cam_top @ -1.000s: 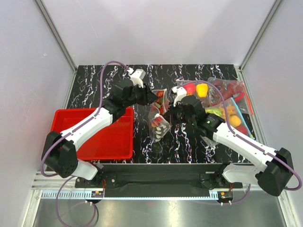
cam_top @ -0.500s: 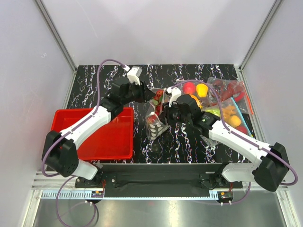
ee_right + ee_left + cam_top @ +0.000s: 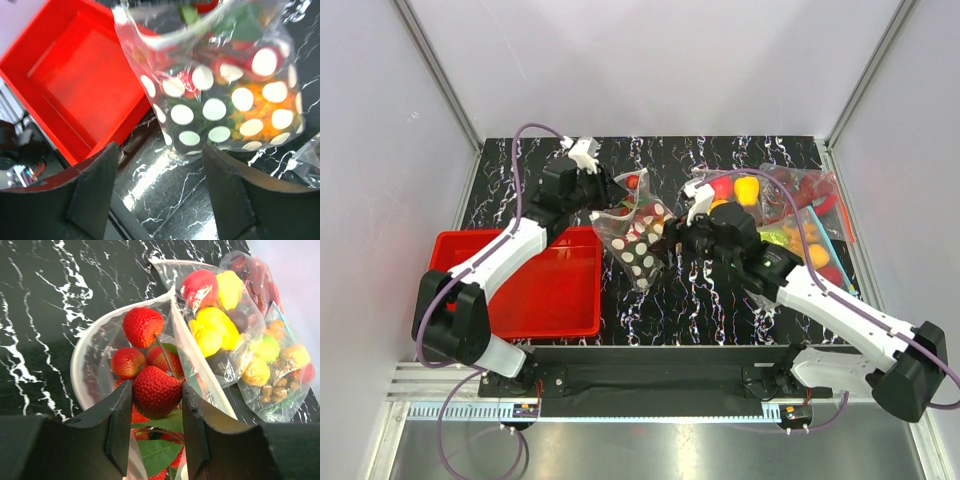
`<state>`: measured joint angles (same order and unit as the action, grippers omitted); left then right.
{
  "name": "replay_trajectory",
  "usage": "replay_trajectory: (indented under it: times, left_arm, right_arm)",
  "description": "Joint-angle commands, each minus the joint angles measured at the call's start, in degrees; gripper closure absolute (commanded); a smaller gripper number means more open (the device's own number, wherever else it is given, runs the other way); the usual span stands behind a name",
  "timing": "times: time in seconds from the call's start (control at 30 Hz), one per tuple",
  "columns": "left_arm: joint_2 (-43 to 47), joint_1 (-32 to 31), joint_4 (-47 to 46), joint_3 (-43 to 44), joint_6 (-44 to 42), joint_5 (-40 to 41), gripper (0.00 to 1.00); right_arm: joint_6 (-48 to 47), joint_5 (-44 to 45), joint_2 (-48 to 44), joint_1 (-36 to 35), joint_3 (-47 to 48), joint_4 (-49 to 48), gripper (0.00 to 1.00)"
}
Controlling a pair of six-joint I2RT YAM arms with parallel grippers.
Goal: Open the zip-top bag and remove the fake food
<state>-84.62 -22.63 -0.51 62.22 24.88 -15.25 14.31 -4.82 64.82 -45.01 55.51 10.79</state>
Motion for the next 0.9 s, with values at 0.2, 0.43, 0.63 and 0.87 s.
replay_trajectory:
  times: [0.2, 0.43, 0.63, 0.87]
  left_arm:
    - [1.9, 0.6, -5.5, -1.9, 1.8, -3.1, 1.0]
    - [3.3, 0.5, -6.9, -3.2, 3.3, -4.4, 1.0]
    - [4.1, 0.5, -7.0, -3.4, 3.6, -5.1, 1.0]
    - [4.5, 0.7, -6.3, -3.2, 2.7, -4.4, 1.0]
  right_arm:
    - [-1.8, -0.7, 9.3, -0.8, -2.5, -10.2, 0.14]
    - [-0.8, 6.8, 17.7, -2.2, -1.5, -14.5, 0.12]
    - [-0.4, 11.8, 23.3, -3.9, -0.8, -13.2, 0.21]
    - [0.5, 13.7, 24.2, -4.0, -1.4, -11.1, 0.8]
